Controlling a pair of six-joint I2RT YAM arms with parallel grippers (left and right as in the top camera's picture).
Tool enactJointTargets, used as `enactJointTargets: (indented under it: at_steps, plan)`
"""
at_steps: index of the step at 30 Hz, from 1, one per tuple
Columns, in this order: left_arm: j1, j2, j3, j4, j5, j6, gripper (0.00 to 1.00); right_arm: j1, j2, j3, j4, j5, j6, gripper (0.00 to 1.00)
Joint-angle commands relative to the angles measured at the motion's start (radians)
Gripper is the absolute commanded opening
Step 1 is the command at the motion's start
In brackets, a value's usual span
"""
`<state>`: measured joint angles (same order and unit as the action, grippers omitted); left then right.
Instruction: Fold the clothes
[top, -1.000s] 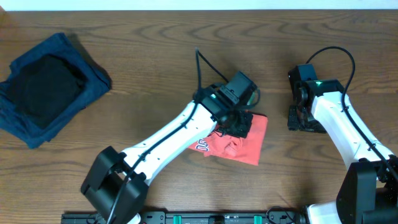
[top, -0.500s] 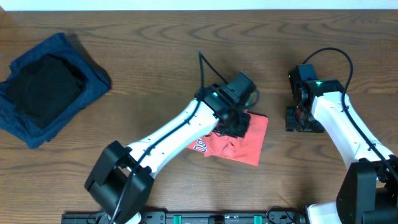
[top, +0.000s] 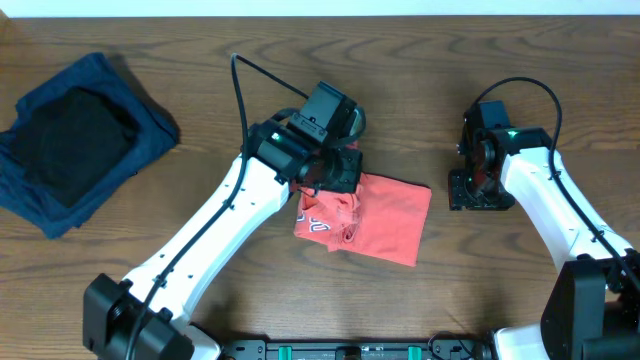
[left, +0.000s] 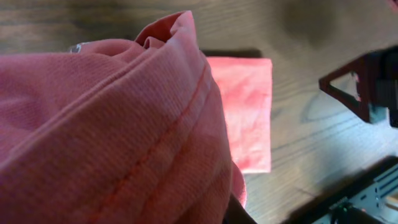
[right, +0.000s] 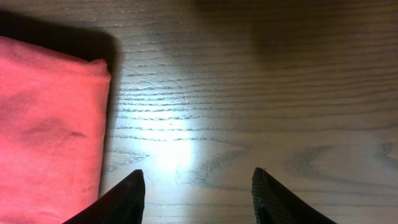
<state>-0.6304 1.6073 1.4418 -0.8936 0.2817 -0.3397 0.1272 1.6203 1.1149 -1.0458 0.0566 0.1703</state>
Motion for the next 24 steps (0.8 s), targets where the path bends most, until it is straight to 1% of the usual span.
enactJointTargets:
  at_steps: [1, 3, 9, 16, 20, 24]
  plan:
    - [-0.036, -0.002, 0.020, -0.008, 0.009, 0.017, 0.09, -0.008, -0.018, -0.005, 0.003, -0.013, -0.018, 0.53]
    - [-0.058, -0.002, 0.020, -0.006, 0.031, 0.017, 0.09, -0.008, -0.018, -0.005, 0.003, -0.013, -0.018, 0.53]
    - [-0.130, 0.023, 0.019, -0.007, 0.020, 0.033, 0.10, -0.008, -0.018, -0.005, 0.006, -0.013, -0.018, 0.54]
    - [-0.185, 0.124, 0.017, 0.005, 0.021, 0.032, 0.10, -0.008, -0.018, -0.005, 0.003, -0.013, -0.018, 0.54]
    - [-0.230, 0.176, 0.017, 0.040, 0.021, 0.031, 0.10, -0.008, -0.018, -0.005, 0.003, -0.013, -0.018, 0.54]
    - [-0.275, 0.210, 0.017, 0.107, 0.021, 0.030, 0.11, -0.008, -0.018, -0.005, 0.002, -0.013, -0.018, 0.54]
